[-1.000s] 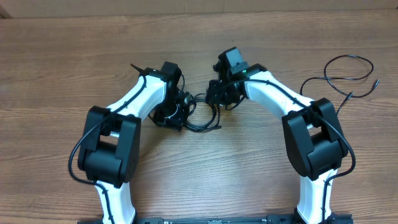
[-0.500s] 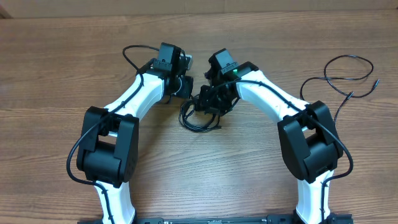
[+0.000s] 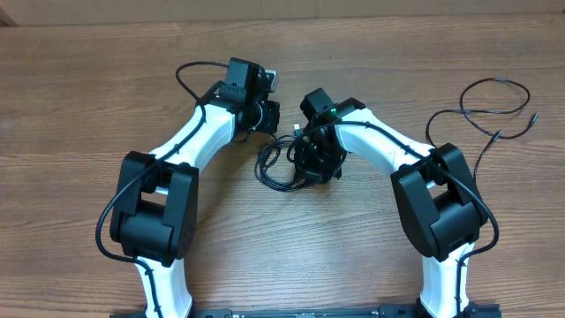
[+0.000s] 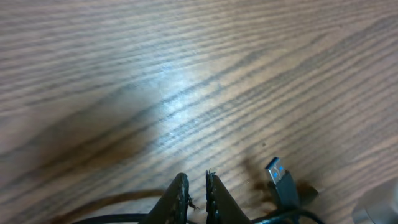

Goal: Untangle cables

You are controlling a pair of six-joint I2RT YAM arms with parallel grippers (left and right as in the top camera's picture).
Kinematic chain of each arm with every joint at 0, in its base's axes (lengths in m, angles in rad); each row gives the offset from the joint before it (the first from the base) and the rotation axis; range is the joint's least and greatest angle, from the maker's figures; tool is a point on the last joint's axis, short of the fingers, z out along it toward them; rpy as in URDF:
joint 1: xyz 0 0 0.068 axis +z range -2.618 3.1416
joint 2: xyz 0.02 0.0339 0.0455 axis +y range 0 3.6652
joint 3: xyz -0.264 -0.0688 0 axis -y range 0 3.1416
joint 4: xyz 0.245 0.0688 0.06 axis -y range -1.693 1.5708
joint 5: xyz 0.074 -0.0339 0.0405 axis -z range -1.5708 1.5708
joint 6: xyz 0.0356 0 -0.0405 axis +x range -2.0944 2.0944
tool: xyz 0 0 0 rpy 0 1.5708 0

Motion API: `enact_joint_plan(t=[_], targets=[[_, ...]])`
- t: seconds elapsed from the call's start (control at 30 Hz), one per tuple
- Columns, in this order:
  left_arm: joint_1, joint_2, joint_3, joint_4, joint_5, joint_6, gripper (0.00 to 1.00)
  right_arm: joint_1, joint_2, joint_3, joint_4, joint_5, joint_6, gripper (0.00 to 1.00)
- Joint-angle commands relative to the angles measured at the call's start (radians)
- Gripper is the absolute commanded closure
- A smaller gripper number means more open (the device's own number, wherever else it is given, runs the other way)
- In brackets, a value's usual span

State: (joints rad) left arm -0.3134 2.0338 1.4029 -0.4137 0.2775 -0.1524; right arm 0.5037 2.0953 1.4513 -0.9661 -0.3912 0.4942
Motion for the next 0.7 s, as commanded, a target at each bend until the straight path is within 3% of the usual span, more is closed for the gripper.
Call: enact_joint_plan(t=[0.0,0.3,0.57,0.67], targets=[[-0.029,0.017,0.013,-0.045,0.026,-0.004,0.87,-0.016,-0.007,-0.031,0.019,0.111,0.003,0.85],[-0.043,0.017,0.013,-0.192,0.027,0.003,0.87,-0.150,-0.007,-0.003,0.116,0.075,-0.183,0.89],[-0.074,0.017,0.013,-0.433,0.030,0.003,0.85,-0.151,-0.007,-0.001,0.304,0.053,-0.193,0.88],[-0.074,0.015,0.014,-0.526,0.028,0.008,0.93,-0.151,-0.007,0.008,0.305,0.032,-0.246,0.88]])
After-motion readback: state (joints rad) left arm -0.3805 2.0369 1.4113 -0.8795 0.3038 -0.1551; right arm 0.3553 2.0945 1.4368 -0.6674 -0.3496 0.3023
